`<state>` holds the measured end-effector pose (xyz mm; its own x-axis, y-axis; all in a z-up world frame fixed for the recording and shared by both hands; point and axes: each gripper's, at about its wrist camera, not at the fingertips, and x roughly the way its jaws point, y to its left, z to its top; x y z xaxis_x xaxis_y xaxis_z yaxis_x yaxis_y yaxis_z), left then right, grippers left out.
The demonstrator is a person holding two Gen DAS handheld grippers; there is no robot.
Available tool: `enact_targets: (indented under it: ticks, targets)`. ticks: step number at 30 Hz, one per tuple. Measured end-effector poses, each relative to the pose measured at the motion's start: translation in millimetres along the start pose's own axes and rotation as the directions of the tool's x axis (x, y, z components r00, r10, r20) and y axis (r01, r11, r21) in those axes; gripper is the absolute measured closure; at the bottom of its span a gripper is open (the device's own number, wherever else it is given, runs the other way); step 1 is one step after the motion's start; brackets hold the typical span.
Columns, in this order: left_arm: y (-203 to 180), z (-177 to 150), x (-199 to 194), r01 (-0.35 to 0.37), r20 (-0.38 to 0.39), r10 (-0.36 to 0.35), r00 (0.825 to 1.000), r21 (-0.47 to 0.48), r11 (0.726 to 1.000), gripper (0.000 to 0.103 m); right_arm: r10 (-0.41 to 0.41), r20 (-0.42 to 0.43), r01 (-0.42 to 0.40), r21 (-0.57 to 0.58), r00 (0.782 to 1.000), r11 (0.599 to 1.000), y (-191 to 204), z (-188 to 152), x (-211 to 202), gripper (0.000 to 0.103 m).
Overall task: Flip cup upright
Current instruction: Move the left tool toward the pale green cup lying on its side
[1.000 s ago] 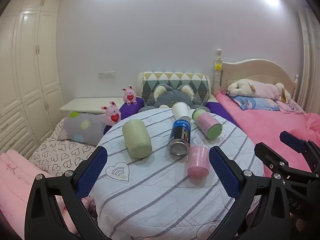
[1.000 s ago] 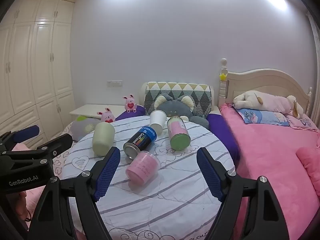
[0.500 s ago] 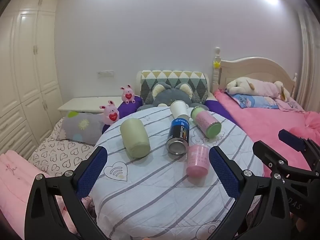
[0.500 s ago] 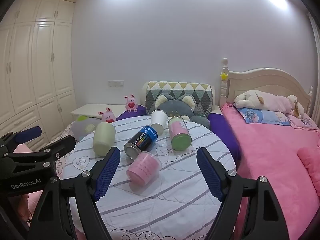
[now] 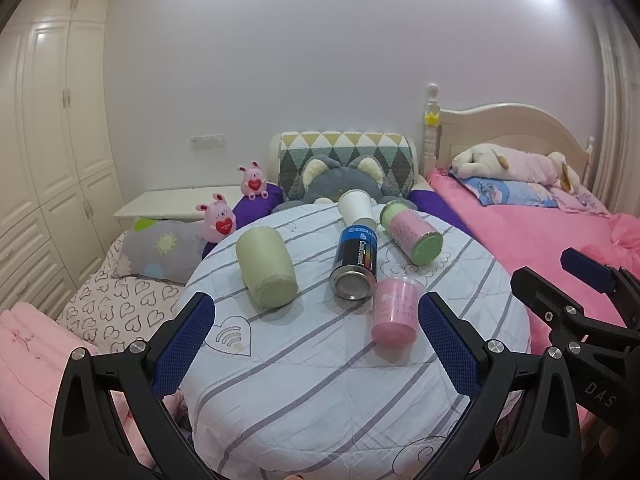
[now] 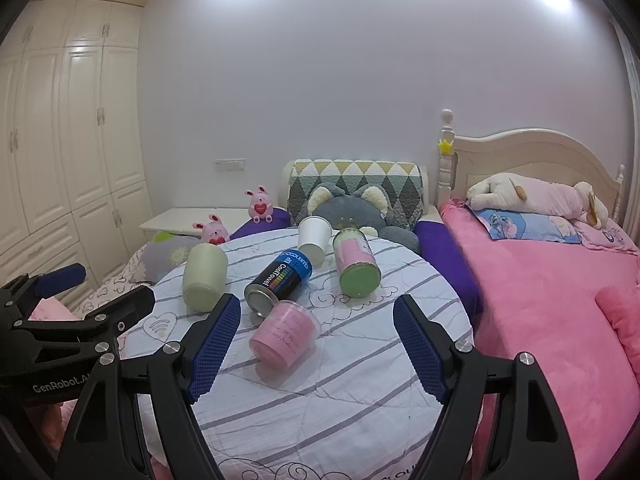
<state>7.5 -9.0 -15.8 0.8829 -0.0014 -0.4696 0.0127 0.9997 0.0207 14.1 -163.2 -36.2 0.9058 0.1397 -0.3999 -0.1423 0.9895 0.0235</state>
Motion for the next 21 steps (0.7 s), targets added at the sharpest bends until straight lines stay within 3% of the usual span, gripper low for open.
enact_targets:
  ticks: [21]
  targets:
    - [11.6, -1.1, 14.9, -0.025, -0.043, 0.024, 0.999, -0.014, 1.000, 0.000, 0.016, -0.025, -0.016, 0.009, 1.000, 1.000, 1.2, -1.3, 14.7, 0.023]
